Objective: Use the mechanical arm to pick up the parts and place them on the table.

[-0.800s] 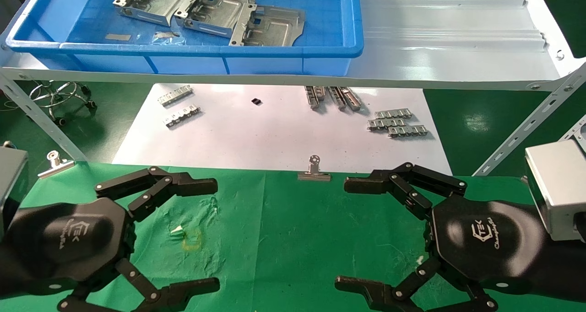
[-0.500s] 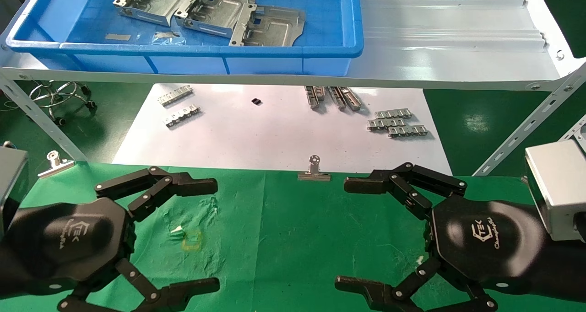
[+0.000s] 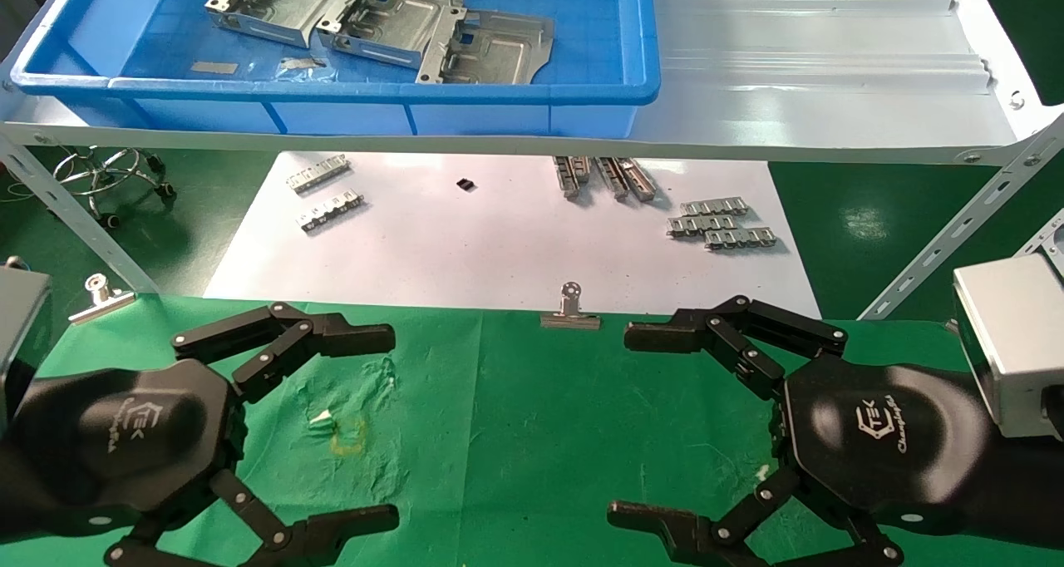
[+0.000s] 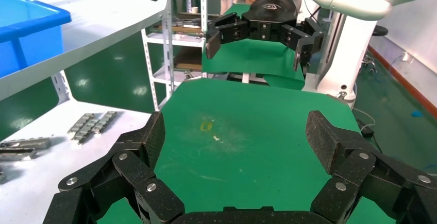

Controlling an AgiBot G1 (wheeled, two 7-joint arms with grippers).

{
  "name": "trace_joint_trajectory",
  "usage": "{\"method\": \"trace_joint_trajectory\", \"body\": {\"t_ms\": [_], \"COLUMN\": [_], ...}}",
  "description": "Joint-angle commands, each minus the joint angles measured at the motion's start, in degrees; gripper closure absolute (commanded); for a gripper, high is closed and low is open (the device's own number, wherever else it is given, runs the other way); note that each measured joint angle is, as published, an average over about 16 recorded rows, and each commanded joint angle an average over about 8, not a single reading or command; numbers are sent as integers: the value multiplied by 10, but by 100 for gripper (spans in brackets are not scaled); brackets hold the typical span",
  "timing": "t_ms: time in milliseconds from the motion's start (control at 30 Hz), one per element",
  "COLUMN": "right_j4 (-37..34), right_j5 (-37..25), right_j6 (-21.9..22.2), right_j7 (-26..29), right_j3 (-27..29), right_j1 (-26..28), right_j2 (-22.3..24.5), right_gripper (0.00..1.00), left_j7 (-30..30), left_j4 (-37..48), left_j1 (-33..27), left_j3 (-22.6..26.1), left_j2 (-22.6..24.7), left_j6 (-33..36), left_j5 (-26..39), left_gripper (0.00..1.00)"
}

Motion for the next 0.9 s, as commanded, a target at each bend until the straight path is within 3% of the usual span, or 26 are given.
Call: {"method": "trace_joint_trajectory", "body": {"t_ms": [33,367,900], "right_j4": [0,0,0], "right_j5": [0,0,0], "right_j6": [0,0,0], "right_j7": [0,0,0], "right_j3": [0,0,0], "right_j1": [0,0,0], "right_j2": [0,0,0], "right_gripper": [100,100,100], "left_j7": [-1,-11,-36], "left_j4": [1,43,273], "left_j1": [-1,-73,-304], "left_j3": [0,-3,75], "left_j2": [0,36,146], "left_j6": [-1,-81,-213], "left_j5": [-1,31,214], "left_gripper": [0,0,0]}}
